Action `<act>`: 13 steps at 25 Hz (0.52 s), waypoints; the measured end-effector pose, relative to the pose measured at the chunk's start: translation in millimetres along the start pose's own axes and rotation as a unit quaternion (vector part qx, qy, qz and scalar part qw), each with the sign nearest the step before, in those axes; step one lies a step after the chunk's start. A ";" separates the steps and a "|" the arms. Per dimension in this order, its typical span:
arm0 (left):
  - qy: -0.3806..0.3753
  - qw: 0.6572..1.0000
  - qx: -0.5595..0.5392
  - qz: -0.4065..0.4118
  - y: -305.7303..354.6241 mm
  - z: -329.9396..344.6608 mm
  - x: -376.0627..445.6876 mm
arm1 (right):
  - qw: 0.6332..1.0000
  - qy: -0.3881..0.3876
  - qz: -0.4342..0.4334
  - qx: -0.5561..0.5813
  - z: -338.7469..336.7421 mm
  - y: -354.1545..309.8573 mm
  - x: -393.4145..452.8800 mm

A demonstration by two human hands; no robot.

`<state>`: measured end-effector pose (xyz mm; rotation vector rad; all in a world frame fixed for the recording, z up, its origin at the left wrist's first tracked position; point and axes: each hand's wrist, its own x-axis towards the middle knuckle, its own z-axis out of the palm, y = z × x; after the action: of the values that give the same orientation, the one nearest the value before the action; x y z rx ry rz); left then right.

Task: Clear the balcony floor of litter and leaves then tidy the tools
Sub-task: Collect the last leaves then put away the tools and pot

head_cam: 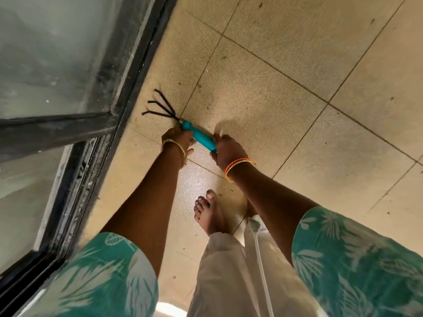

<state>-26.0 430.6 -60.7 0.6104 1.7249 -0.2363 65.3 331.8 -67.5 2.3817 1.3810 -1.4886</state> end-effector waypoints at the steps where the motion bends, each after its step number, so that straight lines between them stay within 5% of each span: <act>1: -0.005 1.000 -0.008 -0.008 1.4 3.0 -4.4 | 1.000 0.001 -0.002 0.020 -0.1 1.7 -0.7; 13: -0.057 0.996 -0.064 -0.026 33.4 34.4 -144.4 | 0.966 0.122 0.040 0.226 -84.9 27.7 -130.4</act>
<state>39.4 403.5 74.1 0.4497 1.6332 -0.1910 124.4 264.5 62.7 2.9401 1.0447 -1.6861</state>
